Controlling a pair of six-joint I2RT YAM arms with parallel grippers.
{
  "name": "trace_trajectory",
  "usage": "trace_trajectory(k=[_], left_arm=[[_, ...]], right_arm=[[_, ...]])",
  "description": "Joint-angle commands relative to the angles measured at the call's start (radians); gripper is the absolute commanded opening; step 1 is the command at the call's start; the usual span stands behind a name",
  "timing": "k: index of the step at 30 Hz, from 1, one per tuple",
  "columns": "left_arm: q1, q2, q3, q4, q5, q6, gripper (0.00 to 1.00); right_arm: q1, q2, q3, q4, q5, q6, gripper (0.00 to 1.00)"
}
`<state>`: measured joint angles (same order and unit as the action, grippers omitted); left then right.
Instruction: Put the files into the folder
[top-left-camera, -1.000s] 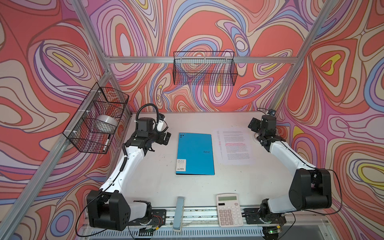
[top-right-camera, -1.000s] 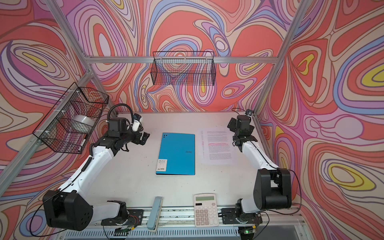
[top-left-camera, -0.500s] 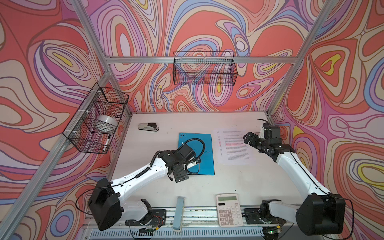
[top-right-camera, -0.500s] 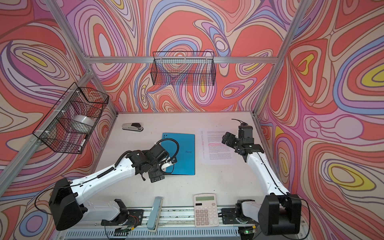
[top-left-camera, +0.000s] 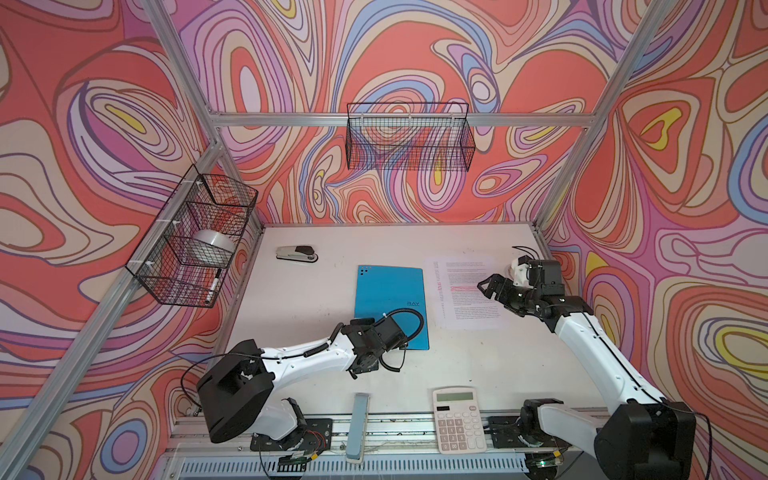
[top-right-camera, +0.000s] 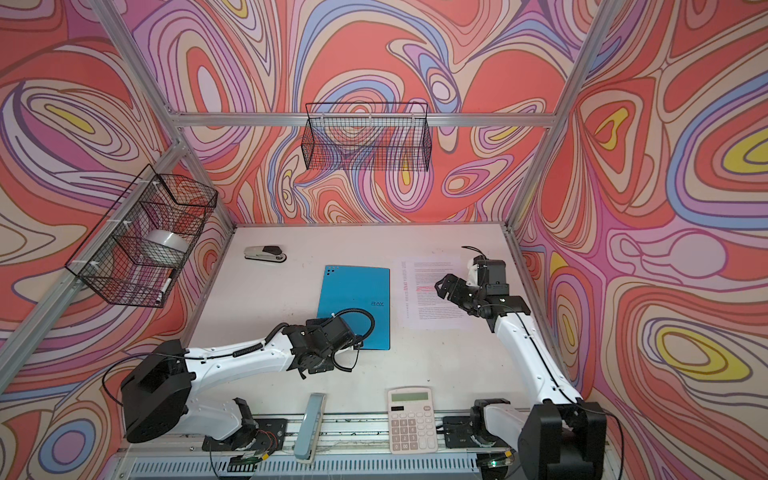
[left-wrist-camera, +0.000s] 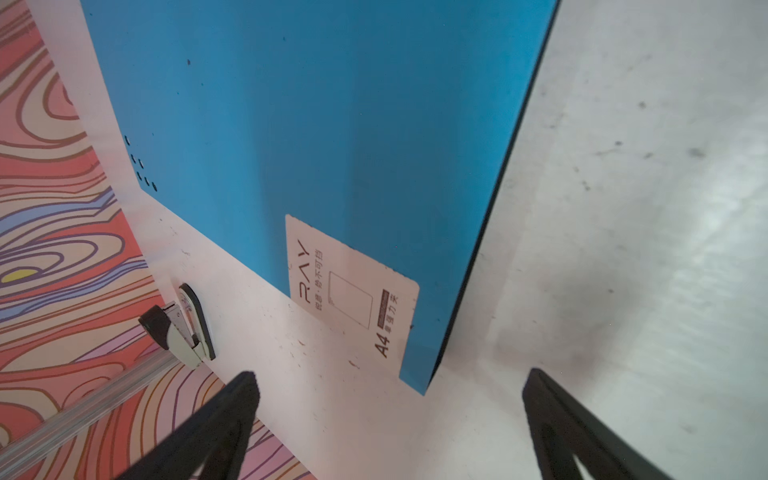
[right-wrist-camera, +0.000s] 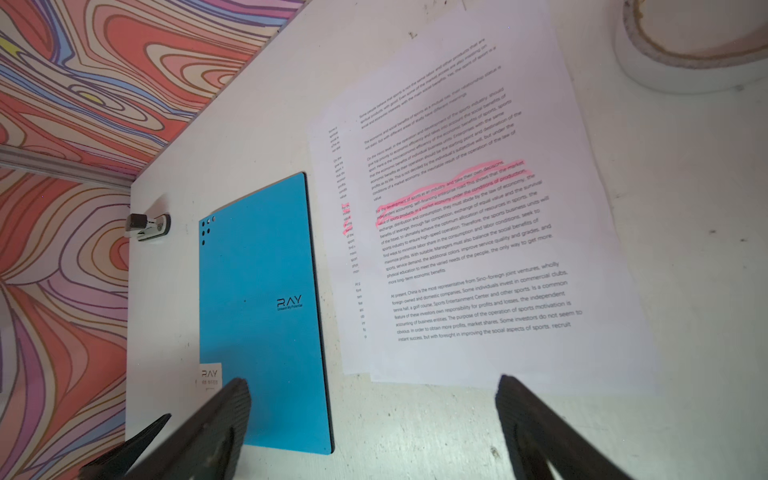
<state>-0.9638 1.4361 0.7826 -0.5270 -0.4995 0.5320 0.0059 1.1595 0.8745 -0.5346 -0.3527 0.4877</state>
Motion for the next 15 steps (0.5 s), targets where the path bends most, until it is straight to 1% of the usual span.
trace_trajectory(k=[1,6,15], left_arm=[[-0.011,-0.016,-0.029,0.128,-0.028,0.038,1.00],[-0.016,-0.011,-0.059,0.187,-0.031,0.047,1.00],[-0.022,0.002,-0.120,0.357,-0.116,0.099,1.00]], right_arm=[[-0.001,0.000,-0.019,0.016,-0.048,0.022,0.98],[-0.001,0.006,-0.013,0.027,-0.061,0.029,0.98],[-0.001,0.026,-0.005,0.026,-0.094,0.025,0.98]])
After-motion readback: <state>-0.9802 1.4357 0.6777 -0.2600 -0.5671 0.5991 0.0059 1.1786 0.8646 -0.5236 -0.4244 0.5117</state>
